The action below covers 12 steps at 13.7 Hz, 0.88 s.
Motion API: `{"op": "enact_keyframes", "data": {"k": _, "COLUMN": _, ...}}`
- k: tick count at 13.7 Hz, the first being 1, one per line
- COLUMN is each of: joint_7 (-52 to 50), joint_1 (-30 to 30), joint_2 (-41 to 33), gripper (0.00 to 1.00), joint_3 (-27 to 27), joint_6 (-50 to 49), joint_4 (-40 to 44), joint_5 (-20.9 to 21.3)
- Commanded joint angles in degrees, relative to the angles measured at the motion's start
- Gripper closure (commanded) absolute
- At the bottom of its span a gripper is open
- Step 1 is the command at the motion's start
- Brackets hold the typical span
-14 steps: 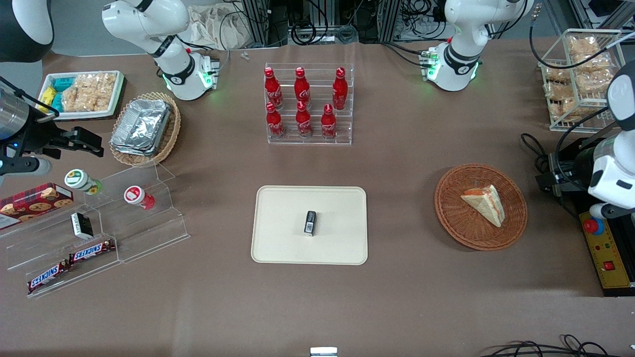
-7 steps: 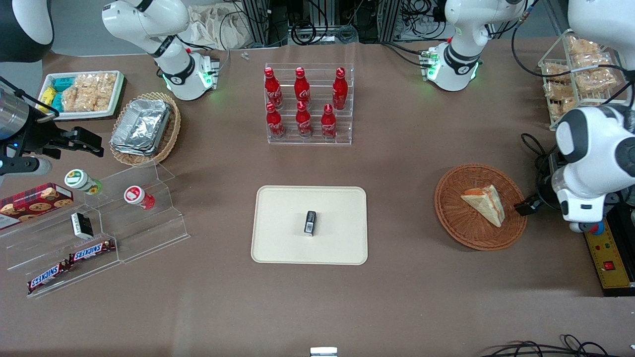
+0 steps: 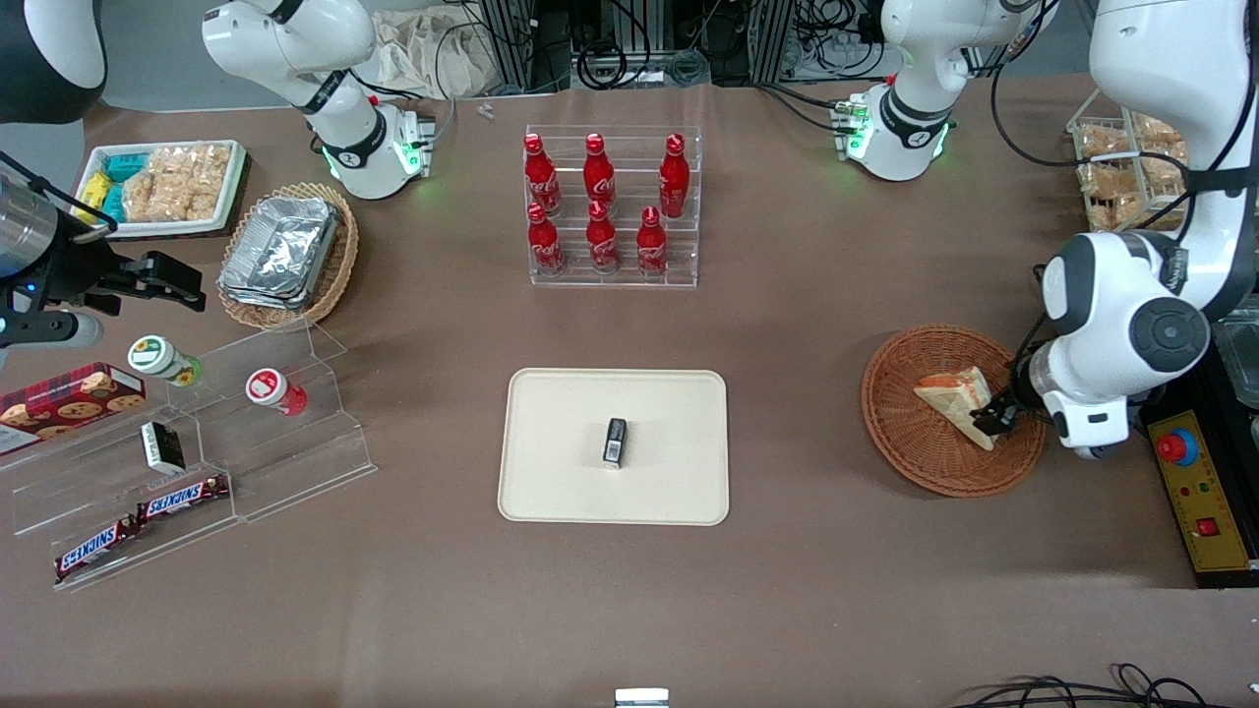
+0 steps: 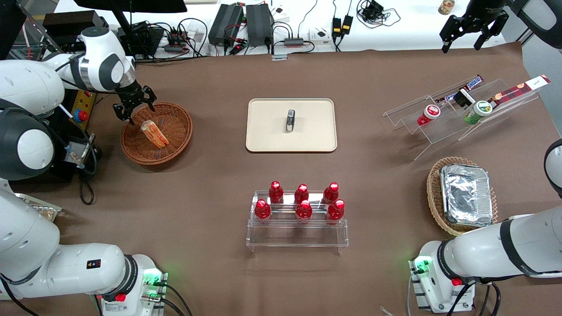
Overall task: Place sandwich from basket to tray
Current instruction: 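Move the left gripper over the wrapped sandwich in the wicker basket and lower, then close the left gripper on the wrapped sandwich and lift it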
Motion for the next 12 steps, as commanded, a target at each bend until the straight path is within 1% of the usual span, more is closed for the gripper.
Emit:
{"op": "enact_keyframes", "data": {"k": 1, "joint_7": -1.6, "joint_1": -0.3, "joint_2": 0.8, "gripper": 0.00, "joint_3": 0.3, "joint_6": 2.9, "joint_4": -0.8, "joint_5": 0.1}}
{"op": "enact_keyframes", "data": {"k": 4, "joint_7": -1.6, "joint_1": -0.3, "joint_2": 1.0, "gripper": 0.00, "joint_3": 0.3, "joint_6": 3.7, "joint_4": -1.9, "joint_5": 0.1}}
{"op": "enact_keyframes", "data": {"k": 9, "joint_7": -1.6, "joint_1": -0.2, "joint_2": 1.3, "gripper": 0.01, "joint_3": 0.3, "joint_6": 10.4, "joint_4": -7.5, "joint_5": 0.4}}
{"op": "enact_keyframes", "data": {"k": 10, "joint_7": -1.6, "joint_1": -0.2, "joint_2": 1.6, "gripper": 0.03, "joint_3": 0.4, "joint_6": 11.0, "joint_4": -7.6, "joint_5": 0.4}}
{"op": "enact_keyframes", "data": {"k": 11, "joint_7": -1.7, "joint_1": -0.2, "joint_2": 2.3, "gripper": 0.35, "joint_3": 0.3, "joint_6": 11.0, "joint_4": -7.3, "joint_5": 0.4}}
{"op": "enact_keyframes", "data": {"k": 12, "joint_7": -2.0, "joint_1": -0.4, "joint_2": 2.4, "gripper": 0.70, "joint_3": 0.3, "joint_6": 11.0, "joint_4": -7.1, "joint_5": 0.4}}
